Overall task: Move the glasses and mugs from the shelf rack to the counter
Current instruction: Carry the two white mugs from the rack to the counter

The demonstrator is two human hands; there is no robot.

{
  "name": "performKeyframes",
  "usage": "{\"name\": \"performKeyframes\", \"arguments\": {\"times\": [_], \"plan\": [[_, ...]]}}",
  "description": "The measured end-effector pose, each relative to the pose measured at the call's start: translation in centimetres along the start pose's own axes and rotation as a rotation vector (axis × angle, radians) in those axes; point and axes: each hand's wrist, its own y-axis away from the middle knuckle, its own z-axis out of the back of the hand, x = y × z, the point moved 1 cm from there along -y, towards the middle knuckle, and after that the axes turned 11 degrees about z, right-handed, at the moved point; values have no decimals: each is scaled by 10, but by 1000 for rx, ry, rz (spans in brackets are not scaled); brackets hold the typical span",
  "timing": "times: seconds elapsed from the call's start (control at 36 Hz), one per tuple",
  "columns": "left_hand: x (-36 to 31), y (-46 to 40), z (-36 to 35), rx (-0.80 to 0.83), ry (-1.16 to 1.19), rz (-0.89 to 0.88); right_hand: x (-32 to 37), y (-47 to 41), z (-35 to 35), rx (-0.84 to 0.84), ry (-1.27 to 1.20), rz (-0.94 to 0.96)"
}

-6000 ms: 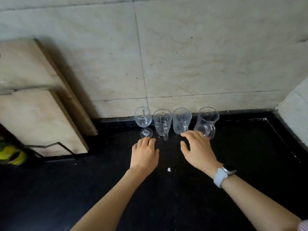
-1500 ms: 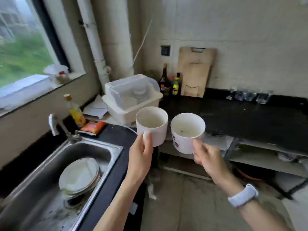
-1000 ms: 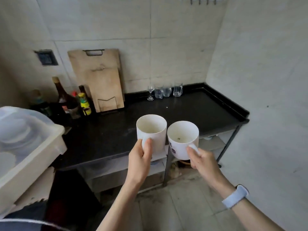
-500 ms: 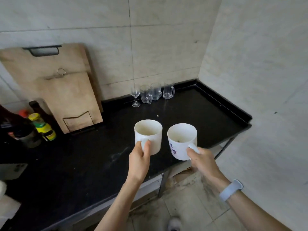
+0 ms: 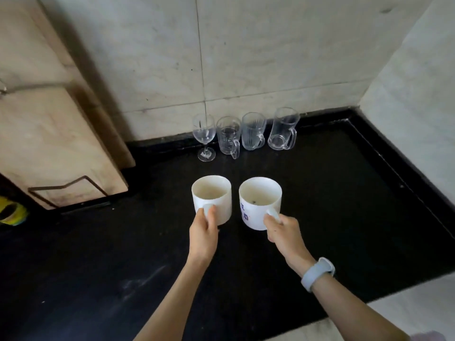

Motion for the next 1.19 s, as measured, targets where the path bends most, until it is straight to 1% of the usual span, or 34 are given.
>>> {"name": "performKeyframes", "arguments": {"times": [0.06, 0.22, 0.36, 0.5, 0.58, 0.67, 0.81, 0.92, 1.03, 1.08, 1.14, 1.19], "plan": [[2, -22, -12, -14, 21, 18, -8, -28, -2, 23, 4, -5], [3, -66, -28, -61, 32, -30, -33, -87, -7, 40, -81, -25], [4, -87, -34, -71, 31, -44, -45, -113, -15, 55, -78, -10], [2, -98, -39, -26, 83, -25, -48, -128, -23, 72, -71, 0], [0, -102, -40, 12, 95, 6, -45, -137, -28, 96, -43, 6], [2, -106, -40, 38, 74, 39, -44, -144, -31, 104, 20, 51], [11, -110, -40, 12, 24, 93, -47, -150, -32, 95, 99, 69], [13, -110, -41, 1, -7, 83, -46, -146, -30, 108, 170, 94], [10, -107, -38, -95, -85, 76, -39, -142, -28, 81, 218, 140], [8, -101, -31, -122, -136, 68, -31, -137, -25, 37, 243, 158], [6, -93, -18, -141, -254, 36, -22, -132, -21, -43, 299, 205], [2, -88, 0, -177, -397, 0, -9, -126, -18, -96, 407, 292]]}}
